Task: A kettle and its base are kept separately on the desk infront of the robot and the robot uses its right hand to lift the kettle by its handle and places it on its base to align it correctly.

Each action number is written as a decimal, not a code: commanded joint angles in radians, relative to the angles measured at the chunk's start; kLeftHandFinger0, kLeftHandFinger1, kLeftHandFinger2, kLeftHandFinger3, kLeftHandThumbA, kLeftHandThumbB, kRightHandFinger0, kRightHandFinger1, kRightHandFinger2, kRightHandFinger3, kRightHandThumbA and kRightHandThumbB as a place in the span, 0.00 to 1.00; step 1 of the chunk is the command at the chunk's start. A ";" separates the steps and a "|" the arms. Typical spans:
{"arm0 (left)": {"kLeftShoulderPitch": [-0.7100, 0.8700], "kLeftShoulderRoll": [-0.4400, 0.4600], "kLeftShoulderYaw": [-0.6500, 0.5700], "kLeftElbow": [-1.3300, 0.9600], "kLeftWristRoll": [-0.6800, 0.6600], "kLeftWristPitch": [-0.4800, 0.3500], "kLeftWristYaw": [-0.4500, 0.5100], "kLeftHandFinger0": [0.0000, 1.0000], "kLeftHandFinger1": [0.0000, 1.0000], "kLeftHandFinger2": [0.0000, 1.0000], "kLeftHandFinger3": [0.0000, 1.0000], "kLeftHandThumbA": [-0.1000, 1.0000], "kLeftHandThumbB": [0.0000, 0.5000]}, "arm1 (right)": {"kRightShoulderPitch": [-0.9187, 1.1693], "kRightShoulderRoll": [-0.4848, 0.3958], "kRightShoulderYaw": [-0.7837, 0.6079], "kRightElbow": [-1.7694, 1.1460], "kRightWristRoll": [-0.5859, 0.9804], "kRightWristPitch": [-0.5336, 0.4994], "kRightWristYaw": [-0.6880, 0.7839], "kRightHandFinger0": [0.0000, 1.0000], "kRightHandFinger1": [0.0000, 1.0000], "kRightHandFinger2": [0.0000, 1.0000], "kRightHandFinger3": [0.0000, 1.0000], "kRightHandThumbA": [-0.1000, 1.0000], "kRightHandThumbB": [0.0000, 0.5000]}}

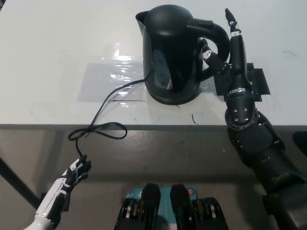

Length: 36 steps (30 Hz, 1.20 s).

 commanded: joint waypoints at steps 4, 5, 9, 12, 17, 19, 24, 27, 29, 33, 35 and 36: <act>-0.020 0.031 0.008 -0.014 -0.007 -0.055 -0.013 1.00 1.00 1.00 1.00 1.00 0.44 | -0.044 -0.002 -0.065 -0.059 0.212 0.064 0.449 1.00 1.00 1.00 1.00 0.80 1.00; -0.019 0.031 0.008 -0.017 -0.009 -0.052 -0.014 1.00 1.00 1.00 1.00 1.00 0.43 | -0.042 -0.001 -0.077 -0.072 0.237 0.067 0.469 1.00 1.00 1.00 1.00 0.78 1.00; -0.022 0.029 0.008 -0.016 -0.014 -0.048 -0.015 1.00 1.00 1.00 1.00 1.00 0.44 | -0.017 -0.004 -0.140 -0.175 0.381 0.147 0.579 1.00 1.00 1.00 1.00 0.73 1.00; -0.023 0.030 0.009 -0.015 -0.006 -0.052 -0.011 1.00 1.00 1.00 1.00 1.00 0.46 | 0.029 -0.017 -0.161 -0.369 0.482 0.232 0.620 1.00 1.00 1.00 1.00 0.79 1.00; -0.021 0.032 0.011 -0.014 -0.011 -0.047 -0.012 1.00 1.00 1.00 1.00 1.00 0.49 | 0.099 -0.040 -0.168 -0.654 0.576 0.320 0.604 1.00 1.00 1.00 1.00 1.00 1.00; -0.019 0.031 0.012 -0.013 -0.008 -0.047 -0.010 1.00 1.00 1.00 1.00 1.00 0.50 | 0.116 -0.054 -0.179 -0.738 0.605 0.345 0.595 1.00 1.00 1.00 1.00 1.00 1.00; -0.017 0.028 0.010 -0.014 -0.001 -0.048 -0.006 1.00 1.00 1.00 1.00 1.00 0.48 | 0.139 -0.069 -0.229 -0.852 0.701 0.426 0.582 1.00 1.00 1.00 1.00 1.00 1.00; -0.016 0.027 0.009 -0.014 -0.001 -0.050 -0.006 1.00 1.00 1.00 1.00 1.00 0.48 | 0.146 -0.073 -0.244 -0.879 0.734 0.455 0.590 1.00 1.00 1.00 1.00 1.00 1.00; -0.014 0.025 0.012 -0.013 -0.010 -0.050 -0.007 1.00 1.00 1.00 1.00 1.00 0.46 | 0.152 -0.080 -0.262 -0.904 0.770 0.481 0.605 1.00 1.00 1.00 1.00 1.00 1.00; -0.021 0.025 0.011 -0.004 -0.009 -0.053 -0.008 1.00 1.00 1.00 1.00 1.00 0.46 | 0.156 -0.092 -0.278 -0.929 0.788 0.507 0.615 1.00 1.00 1.00 1.00 1.00 1.00; -0.020 0.022 0.010 -0.006 -0.010 -0.052 -0.007 1.00 1.00 1.00 1.00 1.00 0.46 | 0.165 -0.099 -0.284 -0.944 0.783 0.503 0.615 1.00 1.00 1.00 1.00 1.00 1.00; -0.017 0.021 0.009 -0.010 -0.008 -0.050 -0.007 1.00 1.00 1.00 1.00 1.00 0.46 | 0.172 -0.103 -0.284 -0.957 0.752 0.489 0.602 1.00 1.00 1.00 1.00 1.00 1.00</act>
